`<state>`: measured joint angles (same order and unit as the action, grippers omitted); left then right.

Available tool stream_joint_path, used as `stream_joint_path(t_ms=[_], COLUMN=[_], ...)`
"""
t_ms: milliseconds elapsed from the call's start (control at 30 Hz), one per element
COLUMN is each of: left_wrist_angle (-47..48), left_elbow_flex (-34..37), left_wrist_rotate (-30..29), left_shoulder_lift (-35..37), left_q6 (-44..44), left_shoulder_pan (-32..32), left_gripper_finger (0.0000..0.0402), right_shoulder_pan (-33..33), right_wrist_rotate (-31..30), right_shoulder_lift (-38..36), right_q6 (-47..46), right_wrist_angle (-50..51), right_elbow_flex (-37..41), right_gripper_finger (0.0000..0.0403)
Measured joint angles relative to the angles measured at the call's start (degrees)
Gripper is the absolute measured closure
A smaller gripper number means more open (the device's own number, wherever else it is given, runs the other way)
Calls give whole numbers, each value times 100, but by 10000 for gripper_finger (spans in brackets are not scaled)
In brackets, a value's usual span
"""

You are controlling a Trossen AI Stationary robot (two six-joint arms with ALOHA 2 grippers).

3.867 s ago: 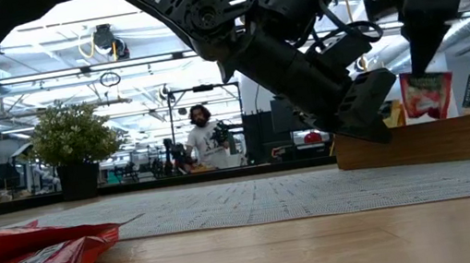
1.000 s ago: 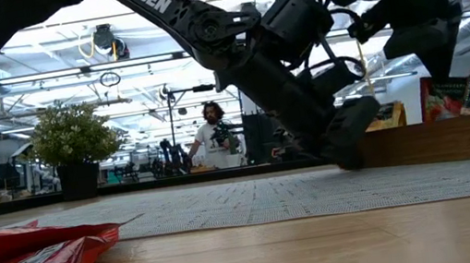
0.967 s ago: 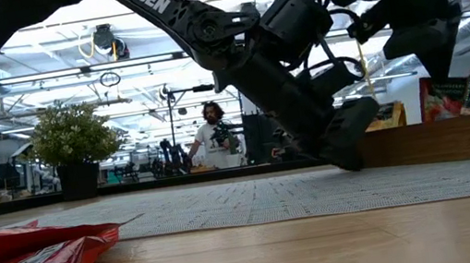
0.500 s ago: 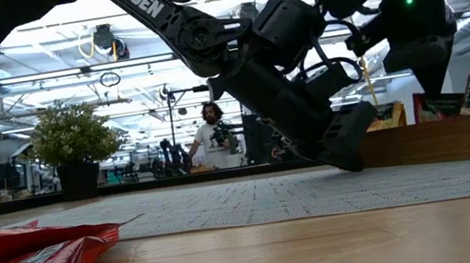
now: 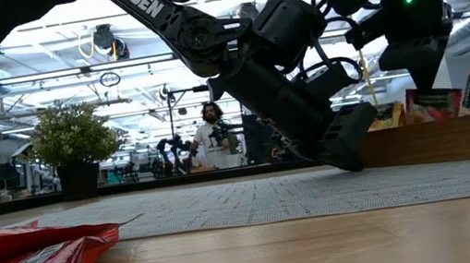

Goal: Pick & Place Tea
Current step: Put the red tea bag into the middle section of the wooden organizer

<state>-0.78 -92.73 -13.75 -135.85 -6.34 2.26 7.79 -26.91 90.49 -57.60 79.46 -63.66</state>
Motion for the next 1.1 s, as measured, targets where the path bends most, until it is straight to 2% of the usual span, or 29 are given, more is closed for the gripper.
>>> stream_joint_path(t_ms=[400, 567, 733, 867, 1000, 1067, 1100], left_wrist_angle=[2, 200, 879, 1043, 1011, 1169, 1229], left_elbow_flex=[2, 2, 20, 18, 24, 22, 22], left_wrist_rotate=[-1, 56, 127, 9, -143, -134, -126], left_shoulder_lift=[-10, 58, 458, 751, 907, 1057, 1125], left_q6=[-18, 282, 579, 643, 769, 891, 961], left_shoulder_pan=[2, 26, 82, 154, 195, 236, 259], left_gripper_finger=[323, 323, 323, 323, 323, 323, 323], right_shoulder_pan=[0, 3, 202, 306, 389, 458, 485], right_wrist_rotate=[-183, -185, -141, 575, 1279, 1365, 1370], right_shoulder_lift=[-34, -313, -944, -1408, -1337, -1223, -1157], right_q6=[154, 242, 450, 606, 908, 1075, 1120], right_wrist_angle=[-19, 36, -285, -898, -1405, -1438, -1499], right_elbow_flex=[0, -198, -303, -150, 166, 314, 374], right_gripper_finger=[259, 239, 245, 265, 337, 383, 392])
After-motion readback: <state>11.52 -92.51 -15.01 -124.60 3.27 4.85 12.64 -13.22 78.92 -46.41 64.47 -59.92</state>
